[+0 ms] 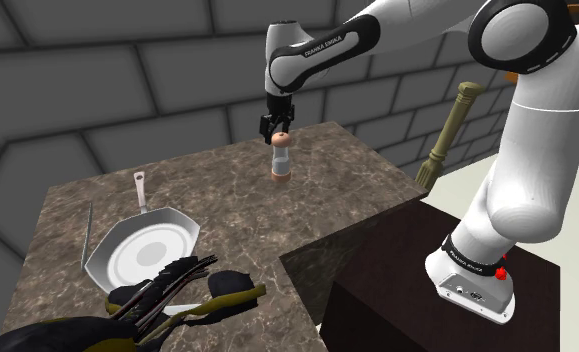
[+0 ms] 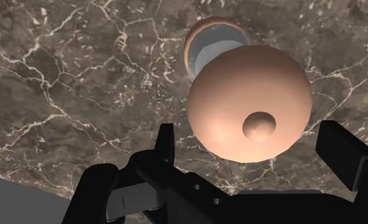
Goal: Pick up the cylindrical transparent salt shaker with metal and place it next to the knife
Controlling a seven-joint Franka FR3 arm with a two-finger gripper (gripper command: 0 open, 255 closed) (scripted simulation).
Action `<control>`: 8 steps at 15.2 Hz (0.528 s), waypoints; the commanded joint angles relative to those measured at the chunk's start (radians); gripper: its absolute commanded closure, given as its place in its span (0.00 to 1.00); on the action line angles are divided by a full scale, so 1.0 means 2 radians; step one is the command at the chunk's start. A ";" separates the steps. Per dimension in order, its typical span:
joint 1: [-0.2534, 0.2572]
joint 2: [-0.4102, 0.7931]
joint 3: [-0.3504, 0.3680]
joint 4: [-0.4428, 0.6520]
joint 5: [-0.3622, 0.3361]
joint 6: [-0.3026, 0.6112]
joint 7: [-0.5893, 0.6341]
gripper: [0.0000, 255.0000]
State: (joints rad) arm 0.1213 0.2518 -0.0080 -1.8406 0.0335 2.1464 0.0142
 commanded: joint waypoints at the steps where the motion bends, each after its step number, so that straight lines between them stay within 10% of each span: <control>1: 0.000 0.000 0.000 0.000 0.000 0.001 0.000 0.00; 4: 0.000 0.000 0.000 0.000 0.000 0.001 0.000 0.00; 5: 0.000 0.000 0.000 0.000 0.000 0.001 0.000 1.00; 8: 0.000 0.000 0.000 0.000 0.000 0.001 0.000 1.00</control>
State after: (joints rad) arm 0.1213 0.2519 -0.0079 -1.8402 0.0335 2.1479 0.0142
